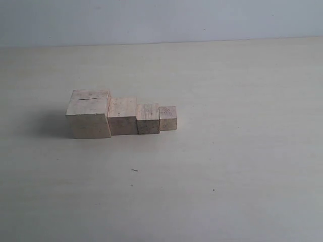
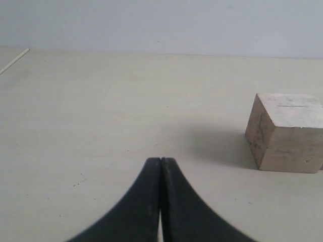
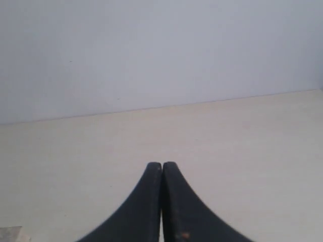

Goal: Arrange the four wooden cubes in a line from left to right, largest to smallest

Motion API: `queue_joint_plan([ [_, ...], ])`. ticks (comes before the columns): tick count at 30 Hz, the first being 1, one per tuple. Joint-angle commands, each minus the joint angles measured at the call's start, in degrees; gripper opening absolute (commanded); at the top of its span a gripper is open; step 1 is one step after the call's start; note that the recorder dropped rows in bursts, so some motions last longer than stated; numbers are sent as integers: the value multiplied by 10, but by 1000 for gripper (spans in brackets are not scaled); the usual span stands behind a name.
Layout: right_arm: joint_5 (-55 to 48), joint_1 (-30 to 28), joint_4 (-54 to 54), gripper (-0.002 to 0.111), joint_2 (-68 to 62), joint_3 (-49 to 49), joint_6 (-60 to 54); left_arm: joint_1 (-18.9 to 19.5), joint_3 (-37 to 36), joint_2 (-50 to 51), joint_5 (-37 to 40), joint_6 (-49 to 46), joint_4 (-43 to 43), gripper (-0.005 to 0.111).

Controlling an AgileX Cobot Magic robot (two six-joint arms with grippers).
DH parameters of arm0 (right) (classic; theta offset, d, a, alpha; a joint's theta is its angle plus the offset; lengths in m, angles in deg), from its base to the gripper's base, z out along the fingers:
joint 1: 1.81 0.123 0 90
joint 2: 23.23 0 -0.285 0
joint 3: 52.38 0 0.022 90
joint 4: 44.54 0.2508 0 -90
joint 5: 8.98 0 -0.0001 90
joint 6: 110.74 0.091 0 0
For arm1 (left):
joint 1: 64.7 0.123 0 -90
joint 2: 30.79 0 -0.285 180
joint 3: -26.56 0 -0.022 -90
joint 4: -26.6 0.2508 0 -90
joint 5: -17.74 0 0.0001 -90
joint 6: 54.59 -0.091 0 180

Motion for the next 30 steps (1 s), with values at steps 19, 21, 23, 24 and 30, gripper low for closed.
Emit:
queue_joint_plan([
  [19, 32, -34, -16, 0, 295, -219, -38, -1, -2, -3, -7, 5, 0, 0],
  [21, 32, -34, -41, 0, 317, -233, -3, -1, -2, -3, -7, 5, 0, 0],
  [23, 32, -34, -84, 0, 339, -247, 48, -1, -2, -3, -7, 5, 0, 0],
  [24, 33, -34, -107, 0, 349, -254, 75, -1, -2, -3, -7, 5, 0, 0],
  [30, 38, -33, -135, 0, 354, -278, 88, -1, -2, -3, -7, 5, 0, 0],
])
